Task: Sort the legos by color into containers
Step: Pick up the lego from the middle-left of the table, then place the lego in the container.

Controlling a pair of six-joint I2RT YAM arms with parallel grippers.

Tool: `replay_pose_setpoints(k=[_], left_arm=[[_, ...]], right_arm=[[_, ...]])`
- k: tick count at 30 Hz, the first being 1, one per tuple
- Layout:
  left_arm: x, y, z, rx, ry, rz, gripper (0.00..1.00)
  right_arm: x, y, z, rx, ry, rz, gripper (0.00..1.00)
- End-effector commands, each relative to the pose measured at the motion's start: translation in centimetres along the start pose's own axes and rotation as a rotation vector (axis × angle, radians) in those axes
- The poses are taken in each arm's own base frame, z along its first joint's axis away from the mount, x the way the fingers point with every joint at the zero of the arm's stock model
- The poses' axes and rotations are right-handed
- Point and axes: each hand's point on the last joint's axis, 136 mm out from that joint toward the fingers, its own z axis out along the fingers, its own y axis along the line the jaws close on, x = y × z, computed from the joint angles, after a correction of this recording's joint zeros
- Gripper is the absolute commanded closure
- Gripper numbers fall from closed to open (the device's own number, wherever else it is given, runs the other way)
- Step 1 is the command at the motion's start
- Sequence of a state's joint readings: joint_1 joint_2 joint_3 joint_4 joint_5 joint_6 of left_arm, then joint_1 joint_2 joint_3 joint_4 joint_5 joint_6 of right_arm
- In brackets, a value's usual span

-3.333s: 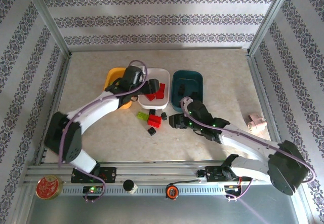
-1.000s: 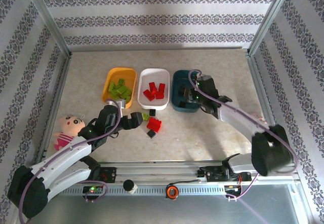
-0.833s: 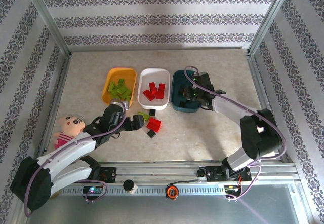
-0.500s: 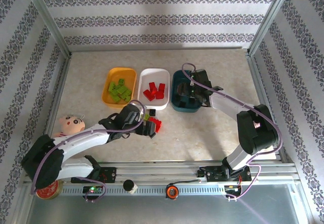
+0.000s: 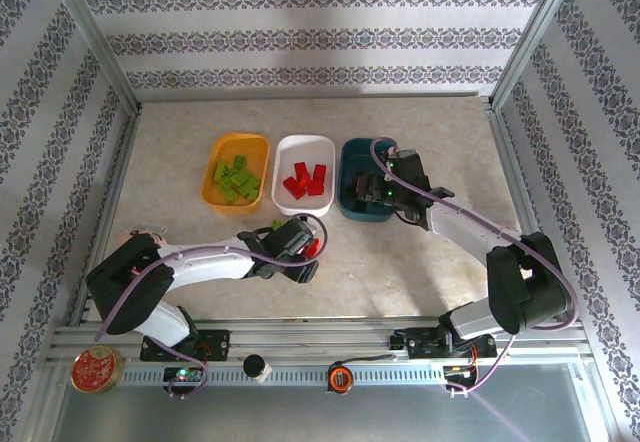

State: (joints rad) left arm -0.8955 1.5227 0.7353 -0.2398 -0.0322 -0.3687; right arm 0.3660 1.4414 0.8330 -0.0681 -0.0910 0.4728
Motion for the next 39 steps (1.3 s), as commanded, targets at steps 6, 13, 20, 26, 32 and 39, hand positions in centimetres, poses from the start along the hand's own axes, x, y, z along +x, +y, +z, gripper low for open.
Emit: replay_pose_setpoints(k=[6, 13, 20, 26, 32, 39], left_arm=[[0.5, -0.3, 0.9, -0.021, 0.034, 0.060, 0.40], [1.3, -2.1, -0.3, 0.059, 0.024, 0.037, 0.59], [-0.8, -4.6, -5.0, 0.191, -0.097, -0.010, 0.63], [-8.7, -5.8, -7.7, 0.264, -0.240, -0.007, 0.64], [-18.3, -5.0, -5.0, 0.336, -0.298, -0.081, 0.64], [-24.7, -3.6, 0.2, 0.323, -0.269, -0.140, 0.65]], right_arm=[[-1.0, 0.0, -1.2, -0.010, -0.055, 0.018, 0.35], [-1.0, -0.2, -1.6, -0.007, -0.063, 0.031, 0.35], [-0.2, -1.0, -2.6, 0.004, -0.085, 0.045, 0.36], [1.3, -1.9, -4.2, 0.009, -0.112, 0.077, 0.35], [2.6, -2.4, -6.4, -0.007, -0.147, 0.104, 0.35], [3.6, -2.6, -8.2, -0.029, -0.174, 0.110, 0.35]])
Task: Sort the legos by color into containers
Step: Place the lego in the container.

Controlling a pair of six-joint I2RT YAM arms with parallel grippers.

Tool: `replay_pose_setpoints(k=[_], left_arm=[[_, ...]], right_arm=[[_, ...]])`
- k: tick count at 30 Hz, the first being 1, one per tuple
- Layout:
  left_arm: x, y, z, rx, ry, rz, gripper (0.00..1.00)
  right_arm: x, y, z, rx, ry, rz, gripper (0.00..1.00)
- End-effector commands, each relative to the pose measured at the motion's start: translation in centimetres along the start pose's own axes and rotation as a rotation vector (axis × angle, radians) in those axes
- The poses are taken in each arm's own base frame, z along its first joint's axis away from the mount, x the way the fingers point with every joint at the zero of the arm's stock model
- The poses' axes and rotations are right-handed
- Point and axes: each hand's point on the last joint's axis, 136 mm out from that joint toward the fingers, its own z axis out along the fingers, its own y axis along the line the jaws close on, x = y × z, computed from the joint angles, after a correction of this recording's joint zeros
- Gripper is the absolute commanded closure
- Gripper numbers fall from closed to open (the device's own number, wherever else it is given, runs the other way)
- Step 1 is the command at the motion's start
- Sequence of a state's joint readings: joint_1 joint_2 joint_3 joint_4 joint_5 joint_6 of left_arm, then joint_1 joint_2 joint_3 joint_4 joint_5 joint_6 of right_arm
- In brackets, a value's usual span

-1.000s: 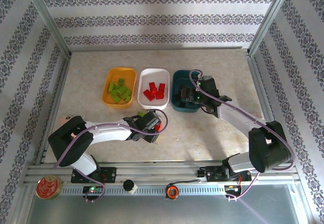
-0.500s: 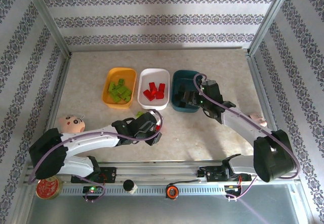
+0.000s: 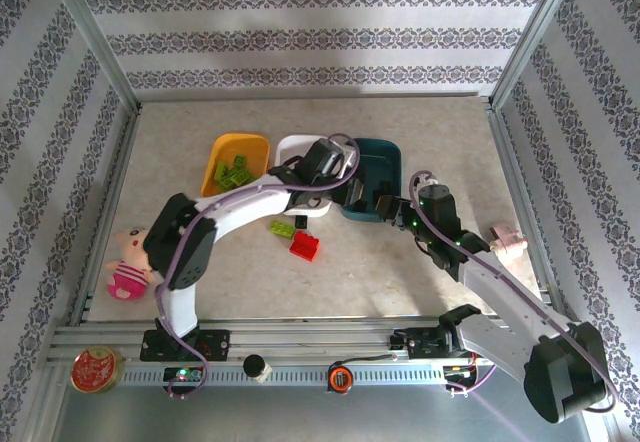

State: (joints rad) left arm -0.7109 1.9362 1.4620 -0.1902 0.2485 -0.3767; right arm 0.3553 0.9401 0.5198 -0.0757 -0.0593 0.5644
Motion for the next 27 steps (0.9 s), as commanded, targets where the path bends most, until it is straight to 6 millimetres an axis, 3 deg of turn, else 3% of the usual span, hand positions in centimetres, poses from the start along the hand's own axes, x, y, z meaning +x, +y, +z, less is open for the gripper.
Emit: replay_pose_setpoints(k=[1, 5, 8, 12, 15, 21, 27], left_arm=[[-1.7, 0.2, 1.4, 0.036, 0.010, -0.023, 0.63], [-3.5, 0.5, 2.9, 0.069, -0.008, -0.080, 0.52], [-4.3, 0.0, 2.5, 0.083, -0.024, -0.088, 0.41], [-5.1, -1.0, 0.1, 0.111, -0.069, -0.084, 0.36], [-5.1, -1.7, -3.1, 0.133, -0.129, -0.080, 0.33], [-1.3, -1.2, -9.4, 0.142, -0.214, -0.115, 0.27], [5.6, 1.5, -14.5, 0.077, -0.242, -0.175, 0.19]], right_arm=[[0.8, -1.0, -0.5, 0.027, 0.003, 0.024, 0.36], [1.4, -1.3, -0.6, 0.024, 0.011, 0.026, 0.35], [1.6, -1.2, -0.6, 0.016, 0.018, 0.027, 0.35], [1.5, -0.5, -0.7, -0.013, 0.029, 0.023, 0.35], [1.6, 0.4, -0.6, -0.042, 0.043, 0.013, 0.34], [3.4, 3.8, 0.1, -0.131, 0.102, -0.056, 0.34], [7.5, 8.8, 1.2, -0.224, 0.216, -0.212, 0.33]])
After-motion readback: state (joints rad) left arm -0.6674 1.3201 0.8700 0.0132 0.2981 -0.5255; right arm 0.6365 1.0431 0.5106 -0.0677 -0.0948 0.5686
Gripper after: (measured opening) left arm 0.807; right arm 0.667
